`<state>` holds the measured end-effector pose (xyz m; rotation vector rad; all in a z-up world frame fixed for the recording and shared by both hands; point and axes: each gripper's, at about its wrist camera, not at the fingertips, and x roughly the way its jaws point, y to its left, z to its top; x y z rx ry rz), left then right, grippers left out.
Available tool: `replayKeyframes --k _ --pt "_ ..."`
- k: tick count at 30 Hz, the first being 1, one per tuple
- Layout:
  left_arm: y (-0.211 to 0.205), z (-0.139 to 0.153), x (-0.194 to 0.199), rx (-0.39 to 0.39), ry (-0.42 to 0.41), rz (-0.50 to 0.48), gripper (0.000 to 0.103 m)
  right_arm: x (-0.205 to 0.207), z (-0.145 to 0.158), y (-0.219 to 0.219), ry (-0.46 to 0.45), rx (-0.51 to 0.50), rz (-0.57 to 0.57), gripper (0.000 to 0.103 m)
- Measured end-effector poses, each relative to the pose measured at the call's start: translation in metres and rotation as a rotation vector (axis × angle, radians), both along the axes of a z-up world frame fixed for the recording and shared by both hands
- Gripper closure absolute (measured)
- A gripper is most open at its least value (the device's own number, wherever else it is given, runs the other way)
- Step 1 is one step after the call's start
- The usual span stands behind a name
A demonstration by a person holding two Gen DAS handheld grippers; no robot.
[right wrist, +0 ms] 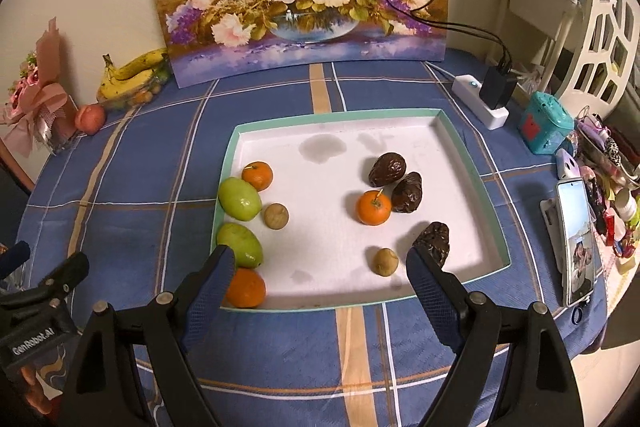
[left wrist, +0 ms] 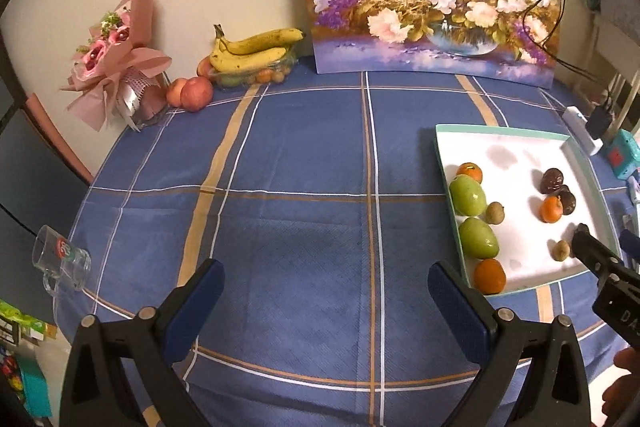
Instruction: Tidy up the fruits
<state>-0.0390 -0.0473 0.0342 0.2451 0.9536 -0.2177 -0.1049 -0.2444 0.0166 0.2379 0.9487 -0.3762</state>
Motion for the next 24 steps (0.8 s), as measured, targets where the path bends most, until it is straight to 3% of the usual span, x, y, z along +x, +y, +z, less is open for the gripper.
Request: replayKeyframes --k 24 --pt "0.017 -0.003 -0.002 -0.071 0.041 0.02 0.0 -0.006 0.002 0.006 -0.01 -0.016 0.004 0.015"
